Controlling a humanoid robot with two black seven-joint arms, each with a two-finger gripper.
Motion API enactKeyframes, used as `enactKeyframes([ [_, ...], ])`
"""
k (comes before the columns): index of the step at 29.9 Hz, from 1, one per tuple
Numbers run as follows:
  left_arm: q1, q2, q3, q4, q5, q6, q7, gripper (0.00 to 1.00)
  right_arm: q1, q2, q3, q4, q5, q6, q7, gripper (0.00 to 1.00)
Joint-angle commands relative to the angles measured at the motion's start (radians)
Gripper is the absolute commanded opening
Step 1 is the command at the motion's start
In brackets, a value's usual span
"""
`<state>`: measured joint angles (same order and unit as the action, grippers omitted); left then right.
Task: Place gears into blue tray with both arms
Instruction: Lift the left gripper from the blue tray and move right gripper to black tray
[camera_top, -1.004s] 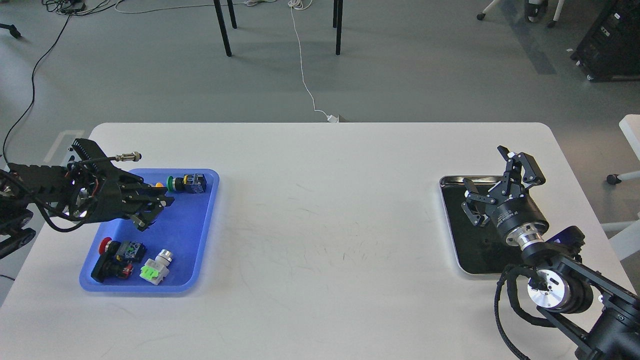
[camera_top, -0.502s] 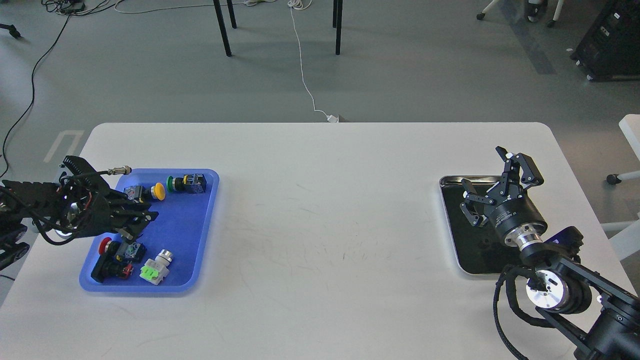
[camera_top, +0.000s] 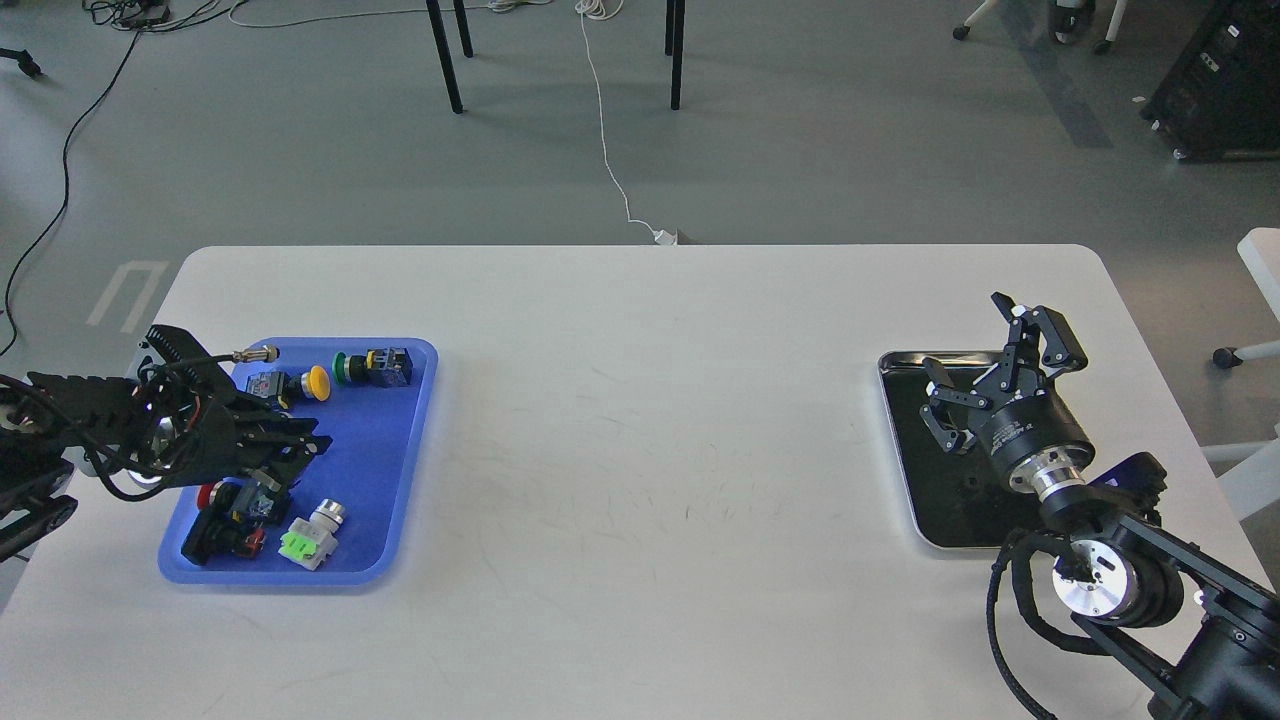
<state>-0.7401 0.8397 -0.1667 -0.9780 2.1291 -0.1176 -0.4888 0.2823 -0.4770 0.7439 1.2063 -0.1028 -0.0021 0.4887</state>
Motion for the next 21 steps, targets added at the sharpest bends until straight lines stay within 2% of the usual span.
enactKeyframes([
  [1,0.001,0.001,0.0,-0.001,0.0,-0.001,0.0,0.46,0.002,0.0,0.0,0.001,0.0,0.001,0.0,0.98],
  [2,-0.001,0.001,-0.002,-0.001,0.0,0.001,0.0,0.55,0.002,0.0,0.0,0.001,0.0,0.001,0.0,0.98],
  [4,-0.001,0.002,-0.004,-0.005,-0.008,0.003,0.0,0.85,0.002,0.0,0.0,0.001,0.0,-0.001,0.0,0.98],
  [5,-0.001,0.006,-0.005,-0.008,-0.011,0.003,0.0,0.96,0.002,0.0,0.0,0.001,0.0,0.001,0.0,0.98],
  [7,-0.005,0.007,-0.022,-0.019,-0.02,0.003,0.0,0.99,0.002,0.0,0.0,0.002,0.0,0.001,0.0,0.98],
  [12,-0.008,0.004,-0.181,-0.096,-0.138,0.001,0.0,0.99,0.002,-0.006,0.002,0.004,0.0,0.001,0.0,0.98],
  [18,0.004,-0.005,-0.232,-0.221,-0.6,0.01,0.0,0.99,-0.002,-0.012,0.0,0.004,-0.001,0.001,0.0,0.98],
  [21,0.079,-0.031,-0.252,-0.277,-0.881,0.032,0.0,0.99,-0.003,-0.015,-0.001,0.009,-0.003,0.004,0.0,0.98],
])
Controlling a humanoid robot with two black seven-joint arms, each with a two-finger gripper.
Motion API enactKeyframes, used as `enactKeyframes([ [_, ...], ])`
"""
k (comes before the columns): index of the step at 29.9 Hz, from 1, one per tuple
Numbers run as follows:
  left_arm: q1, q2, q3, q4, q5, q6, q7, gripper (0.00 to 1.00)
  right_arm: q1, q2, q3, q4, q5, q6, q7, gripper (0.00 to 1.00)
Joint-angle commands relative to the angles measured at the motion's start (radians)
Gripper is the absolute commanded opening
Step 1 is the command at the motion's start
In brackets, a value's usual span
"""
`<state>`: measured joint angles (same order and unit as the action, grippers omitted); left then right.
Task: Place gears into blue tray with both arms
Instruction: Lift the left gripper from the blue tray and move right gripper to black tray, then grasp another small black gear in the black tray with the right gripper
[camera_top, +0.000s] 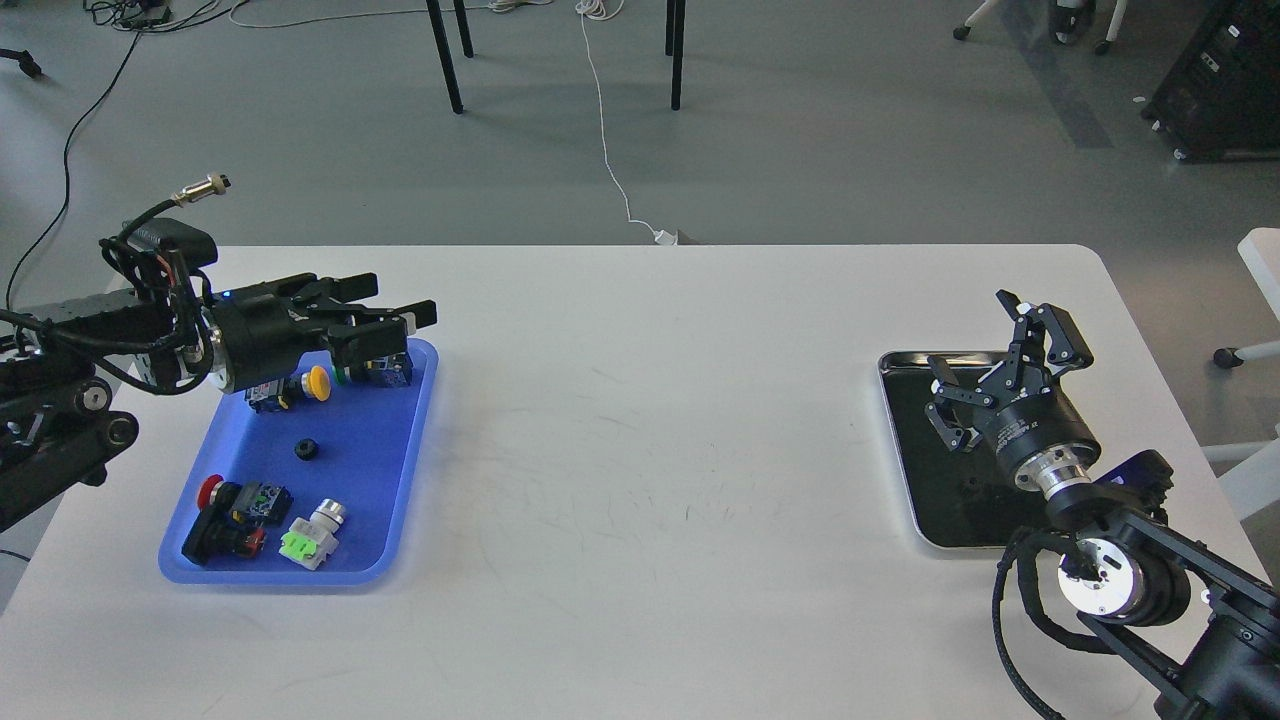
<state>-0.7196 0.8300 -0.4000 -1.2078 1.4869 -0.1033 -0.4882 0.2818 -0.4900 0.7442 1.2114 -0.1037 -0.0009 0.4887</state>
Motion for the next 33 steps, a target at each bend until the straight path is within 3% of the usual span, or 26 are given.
enactKeyframes([
  [1,0.09,-0.038,-0.052,-0.064,-0.317,0.027,-0.001,0.99,-0.003,-0.004,-0.002,0.004,-0.002,0.004,0.0,0.98],
  [7,0.388,-0.239,-0.403,-0.085,-0.493,0.031,-0.001,0.99,-0.004,-0.005,-0.002,0.005,-0.002,0.01,0.0,0.98],
  [12,0.551,-0.39,-0.572,-0.084,-0.51,0.069,-0.001,0.99,-0.004,-0.024,-0.003,0.008,-0.01,0.015,0.0,0.98],
  [18,0.6,-0.472,-0.686,-0.078,-0.546,0.063,-0.001,0.99,0.06,-0.102,-0.158,0.011,-0.235,0.018,0.0,0.98],
  [20,0.603,-0.486,-0.717,-0.078,-0.588,0.028,0.043,0.99,0.114,-0.157,-0.228,0.013,-0.35,0.018,0.0,0.98],
  [25,0.603,-0.489,-0.738,-0.078,-0.637,-0.05,0.069,0.99,0.354,-0.313,-0.489,0.008,-0.719,0.018,0.0,0.98],
  [33,0.615,-0.496,-0.74,-0.078,-0.636,-0.05,0.069,0.99,0.795,-0.424,-0.99,-0.018,-1.126,0.071,0.0,0.99],
])
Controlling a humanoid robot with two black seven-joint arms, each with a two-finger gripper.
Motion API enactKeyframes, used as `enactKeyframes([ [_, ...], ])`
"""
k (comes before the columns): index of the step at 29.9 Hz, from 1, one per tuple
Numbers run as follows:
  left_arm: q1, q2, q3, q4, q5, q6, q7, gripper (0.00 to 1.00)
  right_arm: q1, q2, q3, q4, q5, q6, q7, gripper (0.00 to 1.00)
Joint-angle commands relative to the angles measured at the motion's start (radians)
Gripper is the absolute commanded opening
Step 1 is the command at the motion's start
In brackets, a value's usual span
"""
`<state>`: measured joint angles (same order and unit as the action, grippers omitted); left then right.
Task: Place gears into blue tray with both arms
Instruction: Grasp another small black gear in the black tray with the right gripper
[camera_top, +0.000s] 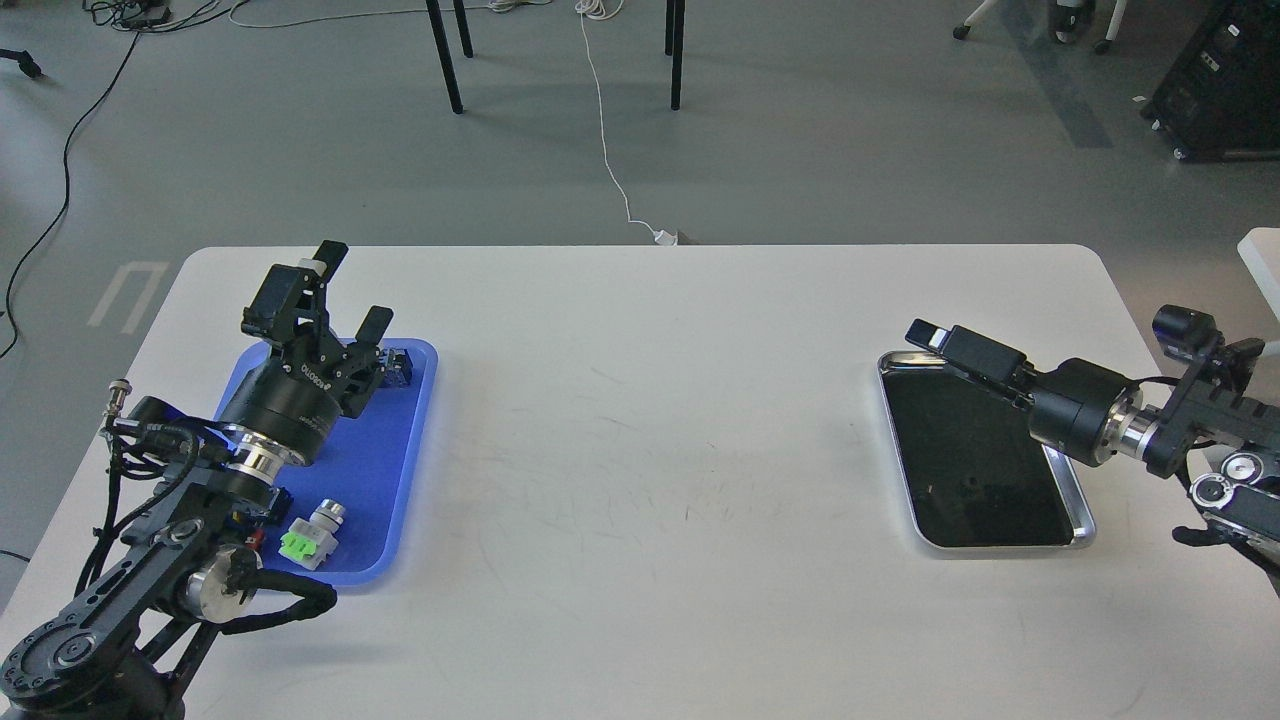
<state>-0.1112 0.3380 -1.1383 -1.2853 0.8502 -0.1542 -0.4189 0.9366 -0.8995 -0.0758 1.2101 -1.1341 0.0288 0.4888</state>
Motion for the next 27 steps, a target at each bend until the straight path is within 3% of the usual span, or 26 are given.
enactKeyframes([
  [1,0.007,-0.005,-0.001,0.0,0.001,-0.001,0.0,0.99,0.18,-0.013,-0.227,-0.026,-0.128,0.068,0.0,0.99],
  [4,0.01,-0.007,-0.001,0.0,0.001,-0.001,0.0,0.99,0.252,0.005,-0.347,-0.047,-0.211,0.123,0.0,0.99],
  [14,0.013,-0.017,-0.001,0.0,0.003,-0.001,0.0,0.99,0.261,0.171,-0.464,-0.24,-0.391,0.126,0.0,0.97],
  [27,0.022,-0.022,-0.001,0.0,0.009,-0.002,0.002,0.99,0.269,0.218,-0.53,-0.233,-0.401,0.126,0.0,0.88],
])
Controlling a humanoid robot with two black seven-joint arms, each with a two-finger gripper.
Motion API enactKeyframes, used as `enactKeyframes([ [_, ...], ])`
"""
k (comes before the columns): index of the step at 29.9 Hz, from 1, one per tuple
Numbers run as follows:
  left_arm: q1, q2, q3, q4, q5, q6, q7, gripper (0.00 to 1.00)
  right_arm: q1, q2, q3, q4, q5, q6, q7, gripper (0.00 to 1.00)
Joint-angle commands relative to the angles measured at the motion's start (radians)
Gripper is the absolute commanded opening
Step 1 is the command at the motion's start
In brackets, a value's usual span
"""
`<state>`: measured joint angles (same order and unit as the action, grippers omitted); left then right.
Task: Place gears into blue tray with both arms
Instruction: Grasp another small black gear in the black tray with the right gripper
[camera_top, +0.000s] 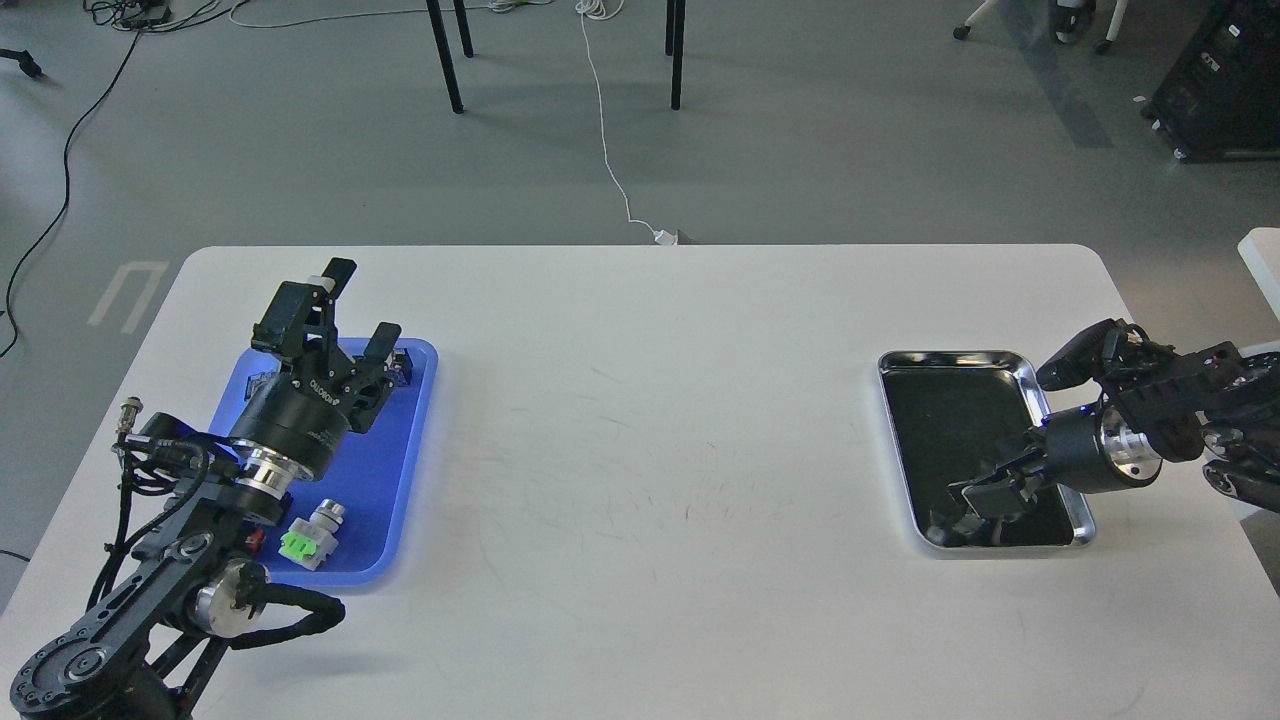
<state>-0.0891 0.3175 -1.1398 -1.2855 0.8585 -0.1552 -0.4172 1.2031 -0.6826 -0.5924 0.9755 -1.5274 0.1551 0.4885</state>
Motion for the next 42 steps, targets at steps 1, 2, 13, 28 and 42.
enactKeyframes([
  [1,0.0,-0.002,0.0,0.0,0.0,-0.001,0.002,0.99,0.003,0.002,-0.013,0.002,-0.014,0.0,0.0,0.88],
  [2,0.0,-0.002,0.0,0.0,0.0,-0.001,0.002,0.99,0.003,0.002,-0.013,0.002,-0.022,0.0,0.0,0.88],
  [13,0.0,-0.003,0.002,0.0,0.0,-0.003,0.003,0.99,0.032,0.028,-0.017,0.0,-0.04,0.0,0.0,0.66],
  [28,0.003,-0.005,0.002,0.0,0.0,-0.003,0.003,0.99,0.075,0.058,-0.089,0.005,-0.042,0.0,0.0,0.54],
  [42,0.006,-0.009,0.0,0.0,0.0,-0.006,0.003,0.99,0.098,0.055,-0.118,0.035,-0.043,0.0,0.0,0.47],
])
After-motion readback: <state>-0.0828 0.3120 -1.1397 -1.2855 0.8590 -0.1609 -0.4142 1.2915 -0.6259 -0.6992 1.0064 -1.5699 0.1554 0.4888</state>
